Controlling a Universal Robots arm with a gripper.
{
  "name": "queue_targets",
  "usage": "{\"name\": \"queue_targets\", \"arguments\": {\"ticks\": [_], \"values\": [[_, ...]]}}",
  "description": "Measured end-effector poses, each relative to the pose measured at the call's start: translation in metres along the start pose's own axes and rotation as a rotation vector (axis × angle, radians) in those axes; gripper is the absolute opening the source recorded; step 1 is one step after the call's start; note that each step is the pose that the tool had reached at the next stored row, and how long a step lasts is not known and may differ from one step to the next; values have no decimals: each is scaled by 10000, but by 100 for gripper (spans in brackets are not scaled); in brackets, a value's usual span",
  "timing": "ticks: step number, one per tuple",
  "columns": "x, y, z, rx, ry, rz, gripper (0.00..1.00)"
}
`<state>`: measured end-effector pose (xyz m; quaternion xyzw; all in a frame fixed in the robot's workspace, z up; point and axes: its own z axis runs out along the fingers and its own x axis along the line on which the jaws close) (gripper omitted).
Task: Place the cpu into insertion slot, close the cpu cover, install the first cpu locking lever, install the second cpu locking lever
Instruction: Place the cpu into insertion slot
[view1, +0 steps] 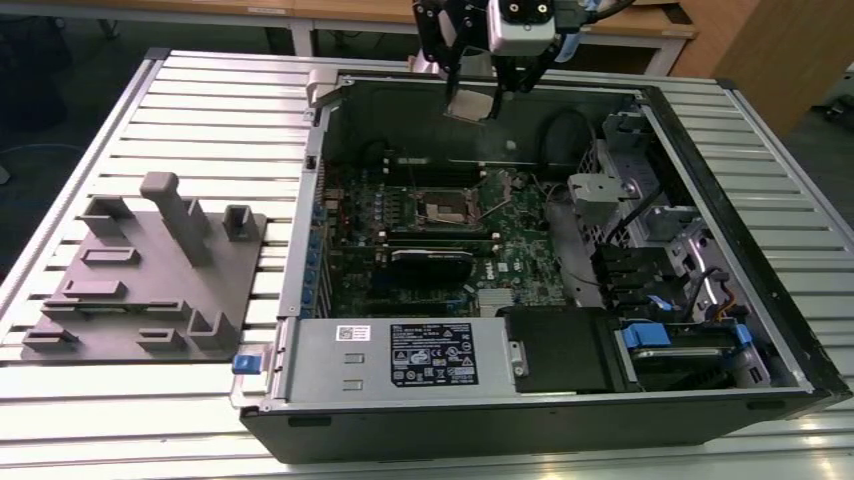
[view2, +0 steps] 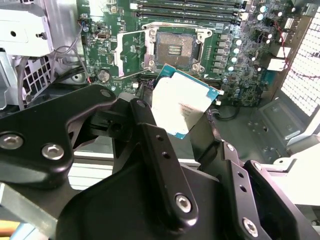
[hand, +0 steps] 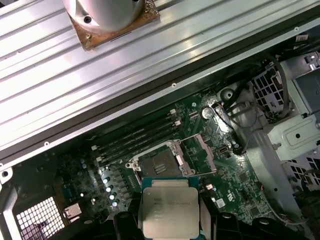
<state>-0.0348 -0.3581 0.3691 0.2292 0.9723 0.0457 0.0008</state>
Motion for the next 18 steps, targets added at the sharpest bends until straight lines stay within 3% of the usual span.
{"name": "queue_targets", "arguments": {"ticks": [9,18], "values": [[0,0,6,-14,-120,1295,54],[0,0,6,-17,-129,1393,54]]}}
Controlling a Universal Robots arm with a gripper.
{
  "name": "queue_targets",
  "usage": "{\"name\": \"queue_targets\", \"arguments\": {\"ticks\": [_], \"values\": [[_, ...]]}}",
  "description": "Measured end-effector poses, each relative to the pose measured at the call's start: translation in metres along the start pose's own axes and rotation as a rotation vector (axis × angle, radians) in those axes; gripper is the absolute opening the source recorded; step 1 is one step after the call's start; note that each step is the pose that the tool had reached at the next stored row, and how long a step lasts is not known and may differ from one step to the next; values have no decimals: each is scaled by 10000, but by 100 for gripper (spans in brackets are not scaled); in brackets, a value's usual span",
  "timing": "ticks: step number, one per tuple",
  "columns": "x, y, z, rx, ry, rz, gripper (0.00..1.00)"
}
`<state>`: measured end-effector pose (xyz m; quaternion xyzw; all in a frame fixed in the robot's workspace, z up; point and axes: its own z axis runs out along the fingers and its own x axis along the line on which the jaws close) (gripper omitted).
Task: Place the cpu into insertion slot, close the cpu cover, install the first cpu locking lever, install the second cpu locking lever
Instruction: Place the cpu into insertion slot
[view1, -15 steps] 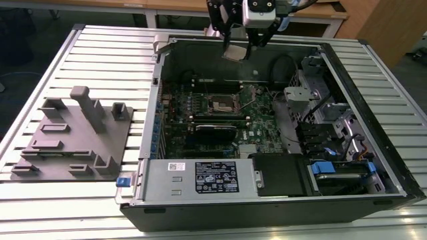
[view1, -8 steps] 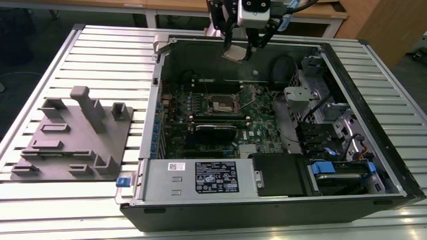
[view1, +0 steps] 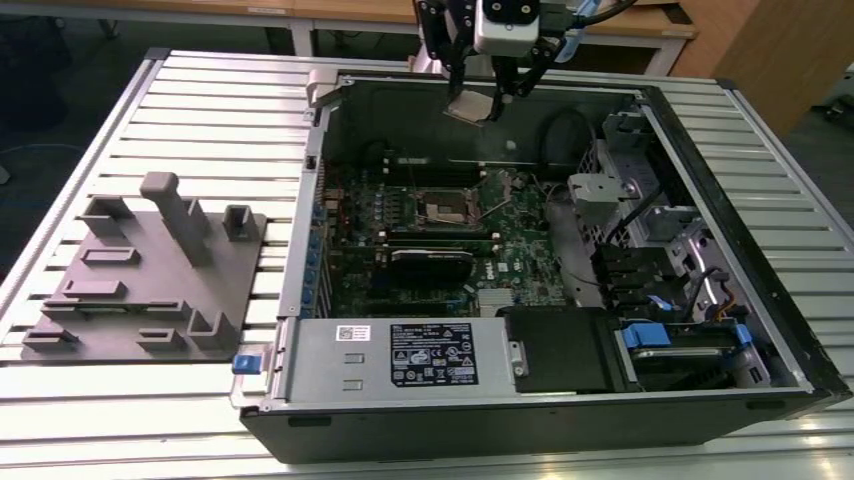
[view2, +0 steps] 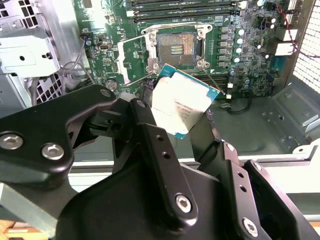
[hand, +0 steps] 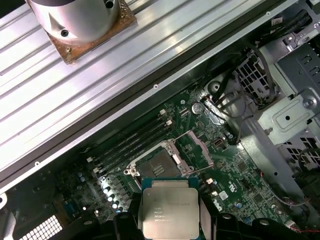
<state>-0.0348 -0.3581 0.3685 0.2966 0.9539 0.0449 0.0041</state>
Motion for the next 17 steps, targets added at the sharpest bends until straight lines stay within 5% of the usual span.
{"name": "queue_targets", "arguments": {"ticks": [7,17], "values": [[0,0,0,-2,-13,140,54],[0,0,3,-18,-92,1033,54]]}}
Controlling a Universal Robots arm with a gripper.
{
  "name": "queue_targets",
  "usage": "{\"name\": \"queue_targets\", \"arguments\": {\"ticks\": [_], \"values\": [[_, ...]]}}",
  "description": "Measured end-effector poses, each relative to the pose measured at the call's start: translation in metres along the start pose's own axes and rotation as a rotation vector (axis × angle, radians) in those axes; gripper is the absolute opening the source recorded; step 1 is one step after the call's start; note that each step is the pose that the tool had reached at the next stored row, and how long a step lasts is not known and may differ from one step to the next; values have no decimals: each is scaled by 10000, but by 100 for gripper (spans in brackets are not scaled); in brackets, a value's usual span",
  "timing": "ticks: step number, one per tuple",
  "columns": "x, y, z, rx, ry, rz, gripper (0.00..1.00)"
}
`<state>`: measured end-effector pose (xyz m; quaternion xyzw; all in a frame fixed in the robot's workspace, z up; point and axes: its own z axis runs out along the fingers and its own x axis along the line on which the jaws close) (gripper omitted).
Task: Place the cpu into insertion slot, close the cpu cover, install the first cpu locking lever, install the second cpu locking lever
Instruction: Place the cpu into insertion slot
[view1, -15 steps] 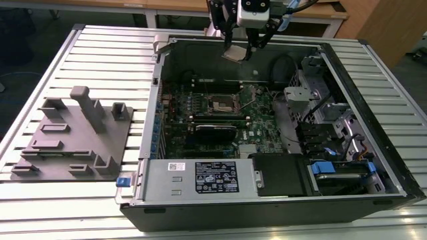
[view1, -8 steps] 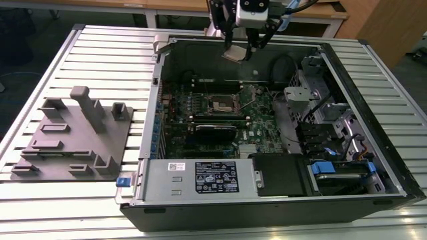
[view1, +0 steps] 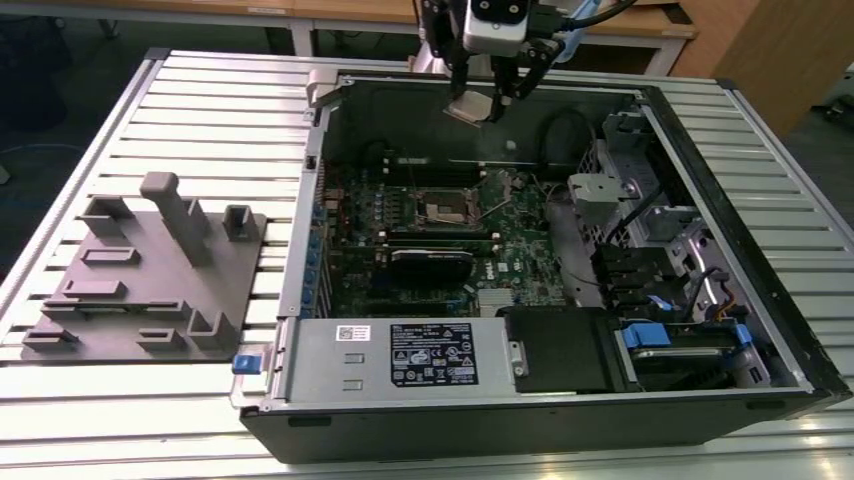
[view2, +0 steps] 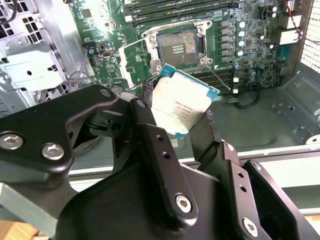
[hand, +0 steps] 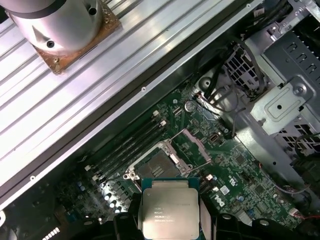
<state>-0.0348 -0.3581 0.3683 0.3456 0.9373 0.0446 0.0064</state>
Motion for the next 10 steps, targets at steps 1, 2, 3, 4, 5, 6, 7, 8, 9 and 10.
{"name": "queue_targets", "arguments": {"ticks": [1,2,3,4,5,6,7,8,9,10], "values": [[0,0,0,0,-1,13,54],[0,0,0,-1,-2,18,54],[0,0,0,-1,-2,18,54],[0,0,0,-1,-4,44,54],[0,0,0,-2,-7,69,54],[0,0,0,-2,-7,70,54],[0,0,0,-2,-7,70,54],[0,0,0,-2,-7,70,54],[0,0,0,-2,-7,70,54],[0,0,0,-1,-7,71,54]]}}
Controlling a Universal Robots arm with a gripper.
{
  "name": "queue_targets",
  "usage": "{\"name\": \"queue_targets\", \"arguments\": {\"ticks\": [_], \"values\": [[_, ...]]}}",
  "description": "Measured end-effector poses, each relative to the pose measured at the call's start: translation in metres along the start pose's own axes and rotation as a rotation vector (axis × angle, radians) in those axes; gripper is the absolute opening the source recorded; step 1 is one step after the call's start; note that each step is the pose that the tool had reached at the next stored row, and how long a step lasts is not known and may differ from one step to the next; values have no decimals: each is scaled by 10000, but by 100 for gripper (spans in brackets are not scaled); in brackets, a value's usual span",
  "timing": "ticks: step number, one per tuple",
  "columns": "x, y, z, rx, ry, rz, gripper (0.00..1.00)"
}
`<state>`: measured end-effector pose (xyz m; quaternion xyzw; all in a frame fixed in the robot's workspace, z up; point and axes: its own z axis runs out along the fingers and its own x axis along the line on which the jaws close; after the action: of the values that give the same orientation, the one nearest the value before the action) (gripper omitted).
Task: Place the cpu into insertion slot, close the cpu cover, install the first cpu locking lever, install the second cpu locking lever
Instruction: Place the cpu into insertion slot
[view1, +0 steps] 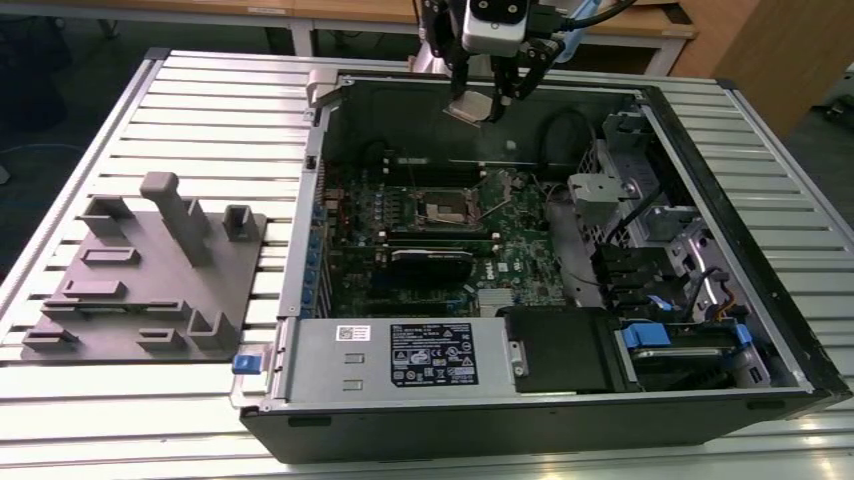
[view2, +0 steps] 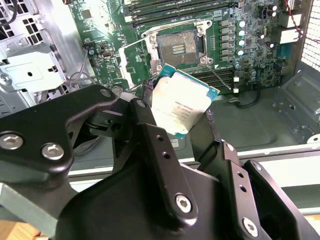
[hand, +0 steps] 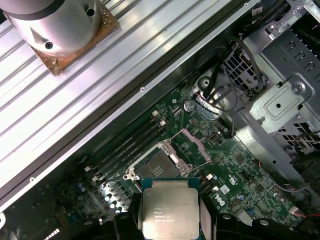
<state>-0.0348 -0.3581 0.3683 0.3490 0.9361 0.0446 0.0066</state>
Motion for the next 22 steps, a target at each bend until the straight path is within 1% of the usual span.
{"name": "queue_targets", "arguments": {"ticks": [7,8,11,13,16,19,22], "values": [[0,0,6,-2,-3,36,54],[1,0,9,-2,-11,120,54],[0,-1,24,-11,-56,635,54],[3,0,41,-18,-77,877,54],[29,-16,61,-19,-89,1008,54],[45,-6,86,-13,-87,1064,54],[47,-4,97,-19,-110,1334,54]]}}
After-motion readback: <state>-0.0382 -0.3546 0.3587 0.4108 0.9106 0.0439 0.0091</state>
